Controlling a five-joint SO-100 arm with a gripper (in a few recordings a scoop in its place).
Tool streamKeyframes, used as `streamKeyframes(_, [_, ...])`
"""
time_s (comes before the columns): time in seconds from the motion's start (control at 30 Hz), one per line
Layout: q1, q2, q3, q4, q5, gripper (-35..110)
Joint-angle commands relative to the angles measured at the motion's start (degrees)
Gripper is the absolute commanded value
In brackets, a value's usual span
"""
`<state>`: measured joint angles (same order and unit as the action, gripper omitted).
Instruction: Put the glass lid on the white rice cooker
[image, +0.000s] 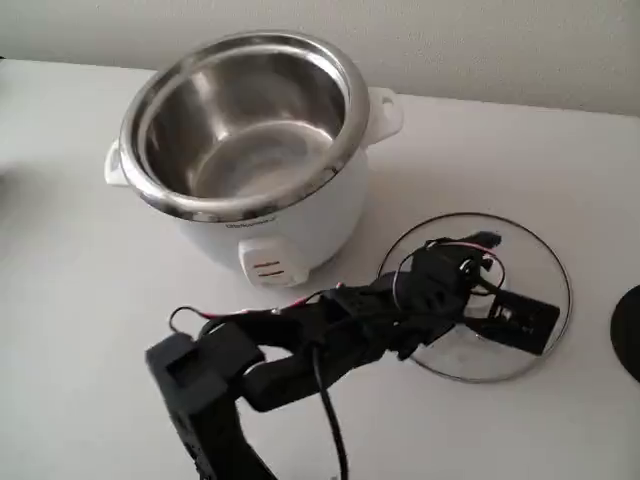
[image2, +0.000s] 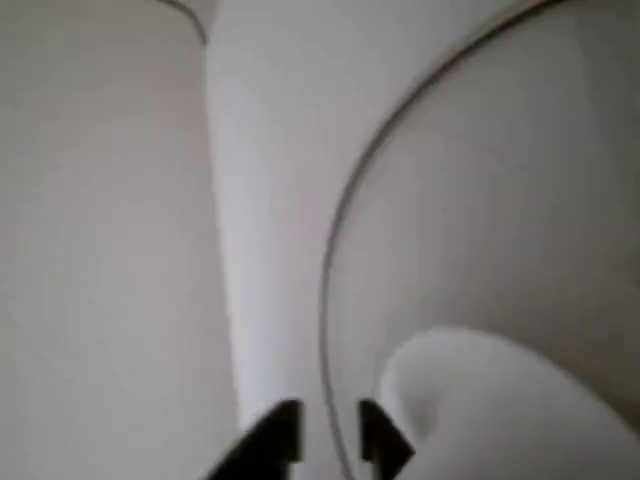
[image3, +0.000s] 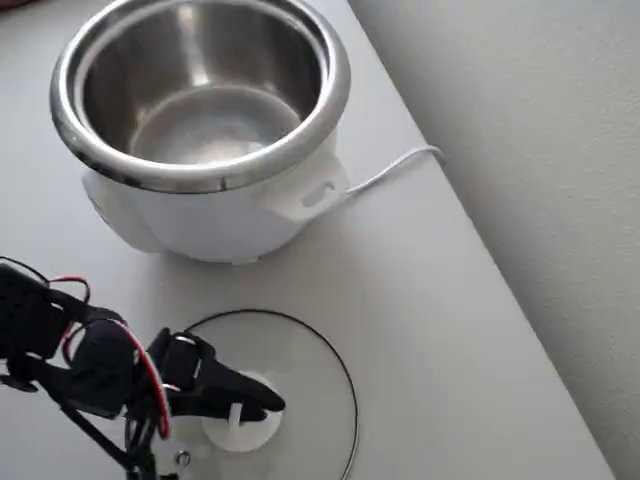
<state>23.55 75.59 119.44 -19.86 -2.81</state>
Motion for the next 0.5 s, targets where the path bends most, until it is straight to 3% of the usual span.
streamKeyframes(0.0, [0.6,-1.9,-8.0,2.5,-0.4,0])
streamKeyframes(0.3, [0.8,5.8,-7.5,2.2,3.7,0])
streamKeyframes(0.47, [5.4,19.6,-7.3,10.5,12.0,0])
